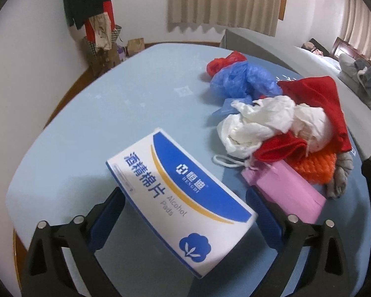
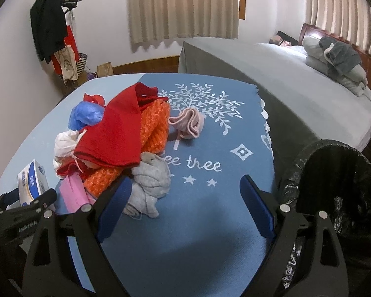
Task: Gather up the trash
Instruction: 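Move both tools over the trash pile toward the white alcohol-pad box, then grasp the white alcohol-pad box with the left tool while the right tool grasps the pink mask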
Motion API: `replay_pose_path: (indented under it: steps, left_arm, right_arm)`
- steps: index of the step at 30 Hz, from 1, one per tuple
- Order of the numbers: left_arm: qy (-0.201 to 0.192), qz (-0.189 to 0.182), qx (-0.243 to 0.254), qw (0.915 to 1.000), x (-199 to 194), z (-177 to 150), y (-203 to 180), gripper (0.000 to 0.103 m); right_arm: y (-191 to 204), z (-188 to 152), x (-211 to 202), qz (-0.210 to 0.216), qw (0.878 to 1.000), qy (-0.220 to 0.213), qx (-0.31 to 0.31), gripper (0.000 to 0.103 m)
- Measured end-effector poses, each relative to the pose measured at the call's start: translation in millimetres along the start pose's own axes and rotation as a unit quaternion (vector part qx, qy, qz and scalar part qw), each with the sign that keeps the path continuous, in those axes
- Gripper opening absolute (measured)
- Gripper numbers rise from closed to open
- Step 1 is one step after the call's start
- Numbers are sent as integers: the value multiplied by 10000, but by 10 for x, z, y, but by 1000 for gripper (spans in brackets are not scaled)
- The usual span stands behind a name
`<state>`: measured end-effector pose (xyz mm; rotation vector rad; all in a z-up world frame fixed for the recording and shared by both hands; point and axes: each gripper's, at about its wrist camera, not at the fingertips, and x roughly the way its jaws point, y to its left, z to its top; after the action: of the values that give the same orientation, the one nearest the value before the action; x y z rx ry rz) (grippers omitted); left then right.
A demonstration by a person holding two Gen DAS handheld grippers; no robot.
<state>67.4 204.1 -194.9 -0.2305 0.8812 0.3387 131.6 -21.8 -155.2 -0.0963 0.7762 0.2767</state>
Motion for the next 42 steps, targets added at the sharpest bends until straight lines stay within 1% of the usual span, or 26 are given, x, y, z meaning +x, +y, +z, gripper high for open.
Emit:
replay_pose_path:
  steps: [1, 3, 9, 11, 16, 17, 18, 19, 20, 23, 24, 25, 26, 30, 32, 36, 38, 40, 42]
  left_arm:
    - [8, -97, -23, 9999, 21, 17, 28, 88]
    - [-26, -173, -6, 9998, 29, 49, 52, 84]
    - [-81, -163, 126, 9998, 27, 125, 87, 72]
    - [-71, -70, 243, 9997, 31, 122, 90, 71]
    - [32, -70, 357, 9993, 6, 142, 87, 71]
    - [40, -79, 325, 9994, -5, 156, 92, 73]
    - [21, -69, 290, 9996, -20, 166, 100, 79]
    - [-7, -45, 261, 9996, -28, 177, 107, 82]
    - [-25, -5, 230, 9997, -25, 192, 113, 84]
    - [67, 30, 156, 9999, 41, 213, 130, 84]
    - [61, 19, 112, 9999, 56, 217, 145, 81]
    - [43, -5, 86, 10000, 62, 220, 155, 75]
    - [35, -76, 66, 9999, 69, 225, 163, 71]
    - [-95, -234, 166, 9995, 41, 235, 145, 67]
    - [-126, -344, 132, 9992, 9, 221, 159, 65]
    - [-241, -377, 215, 9988, -108, 190, 156, 63]
    - [-260, -373, 214, 9987, -165, 166, 186, 63]
    - [-267, -361, 191, 9988, -193, 153, 215, 62]
    - [-221, -313, 211, 9990, -199, 118, 249, 62]
  right_arm:
    - [-7, -4, 15, -9, 10000, 20, 13, 87]
    - [-14, -10, 48, -21, 10000, 66, 32, 87]
    - [22, -27, 96, 6, 9999, 110, 4, 87]
    - [31, -33, 106, 31, 9999, 128, -1, 87]
    - [35, -44, 128, 31, 9999, 169, 15, 87]
    - [31, -43, 130, 30, 9998, 174, 23, 87]
    - [33, -42, 129, 27, 9998, 170, 25, 87]
    - [35, -41, 127, 26, 9999, 165, 24, 87]
    - [33, -36, 124, 25, 9999, 158, 25, 87]
    - [28, -30, 123, 20, 9999, 142, 28, 87]
    - [23, -27, 120, 17, 9999, 143, 33, 87]
    - [20, -27, 120, 14, 9999, 138, 35, 87]
    - [16, -24, 117, 11, 9999, 131, 36, 87]
    - [30, -22, 106, 41, 9999, 112, 32, 87]
    - [41, -23, 80, 67, 10000, 65, 19, 87]
    - [82, 2, -2, 145, 9999, -94, 1, 85]
    - [111, 12, -35, 242, 9996, -150, 3, 81]
    - [165, 9, -69, 445, 9989, -169, -7, 78]
    - [256, -3, -97, 584, 9981, -173, -78, 76]
